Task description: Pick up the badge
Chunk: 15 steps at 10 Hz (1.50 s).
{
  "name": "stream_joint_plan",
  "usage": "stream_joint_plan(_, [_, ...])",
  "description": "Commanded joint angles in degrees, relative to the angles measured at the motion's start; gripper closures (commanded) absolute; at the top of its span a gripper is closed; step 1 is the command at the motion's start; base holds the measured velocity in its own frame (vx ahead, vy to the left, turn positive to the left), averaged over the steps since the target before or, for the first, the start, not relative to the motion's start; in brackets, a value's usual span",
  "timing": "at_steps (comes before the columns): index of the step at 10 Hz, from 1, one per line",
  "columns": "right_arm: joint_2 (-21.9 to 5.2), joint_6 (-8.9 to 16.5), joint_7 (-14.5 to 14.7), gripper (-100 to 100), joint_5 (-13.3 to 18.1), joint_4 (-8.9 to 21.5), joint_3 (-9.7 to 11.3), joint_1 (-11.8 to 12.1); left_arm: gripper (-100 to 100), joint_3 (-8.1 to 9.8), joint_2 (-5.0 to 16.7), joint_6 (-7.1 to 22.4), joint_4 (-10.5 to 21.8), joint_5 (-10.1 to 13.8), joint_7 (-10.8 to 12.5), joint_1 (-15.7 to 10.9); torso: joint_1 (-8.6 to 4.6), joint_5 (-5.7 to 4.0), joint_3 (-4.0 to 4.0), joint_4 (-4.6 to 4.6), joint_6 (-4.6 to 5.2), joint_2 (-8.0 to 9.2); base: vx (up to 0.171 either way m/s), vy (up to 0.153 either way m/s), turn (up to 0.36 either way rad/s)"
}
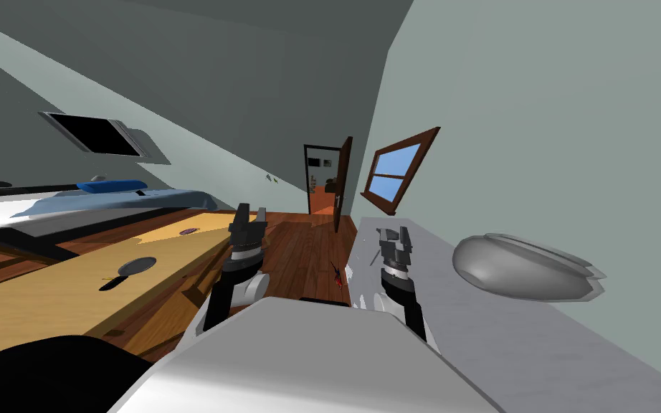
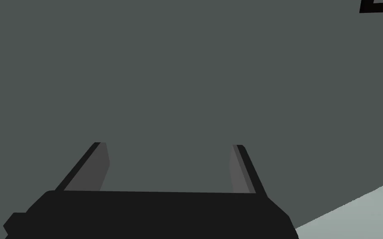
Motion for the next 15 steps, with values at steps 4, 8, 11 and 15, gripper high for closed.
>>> stream_joint_plan(4, [-7.57, -1.63, 0.05, -100, 0.81, 2.06, -0.93, 0.69, 0, -0.01, -0.01, 0.0, 0.0, 0.0, 0.0, 0.0, 0.31, 0.07, -0.06, -0.02, 0.0, -0.1, 0.026, 0.078, 0.017])
stream_joint_plan(8, [-13.34, -2.99, 0.1, -100, 1.56, 4.01, -1.64, 1.28, 0, 0.0, -0.01, 0.0, 0.0, 0.0, 0.0, 0.0, 0.28, 0.07, -0.05, -0.02, 0.0, -0.08, 0.025, 0.084, 0.014])
stream_joint_plan(11, [-16.75, -3.8, 0.13, -100, 2.03, 5.23, -2.02, 1.65, 0, -0.01, -0.01, 0.0, 0.0, 0.0, 0.0, 0.0, 0.31, 0.07, -0.06, -0.02, -0.01, -0.1, 0.026, 0.082, 0.017])
stream_joint_plan(15, [-23.31, -5.65, 0.19, -100, 3.15, 8.15, -2.81, 2.57, 0, -0.01, -0.01, 0.0, 0.0, 0.0, 0.0, 0.0, 0.37, 0.08, -0.09, -0.04, -0.01, -0.16, 0.042, 0.098, 0.019])
